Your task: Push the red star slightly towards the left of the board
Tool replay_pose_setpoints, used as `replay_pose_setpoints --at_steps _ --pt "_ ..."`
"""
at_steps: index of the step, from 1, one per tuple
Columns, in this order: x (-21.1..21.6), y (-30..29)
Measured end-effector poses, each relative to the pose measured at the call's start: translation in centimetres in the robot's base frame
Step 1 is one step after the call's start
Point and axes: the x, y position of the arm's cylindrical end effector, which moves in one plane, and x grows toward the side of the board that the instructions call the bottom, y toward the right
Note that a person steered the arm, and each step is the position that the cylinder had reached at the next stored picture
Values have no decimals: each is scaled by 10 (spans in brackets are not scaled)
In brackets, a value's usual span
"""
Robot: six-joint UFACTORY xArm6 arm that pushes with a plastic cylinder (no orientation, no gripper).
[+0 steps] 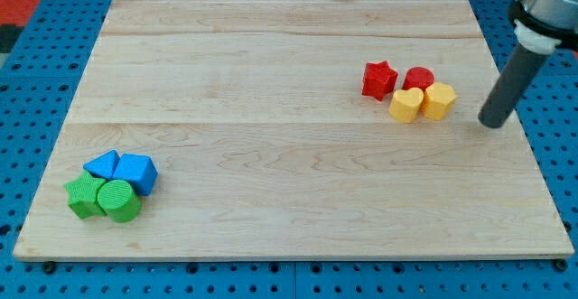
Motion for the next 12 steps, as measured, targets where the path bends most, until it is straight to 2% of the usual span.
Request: replay_pose_setpoints --at_steps 1,3,4,5,6,8,9,10,11,12 --pt "-18 -7" --pt "-40 -103" --pt "-72 -110" --pt "-85 -130" --pt "-85 -194" --pt "-68 -153" --pt "-53 -190" --pt "-59 -245" --pt "-91 -275" --pt "-90 -311"
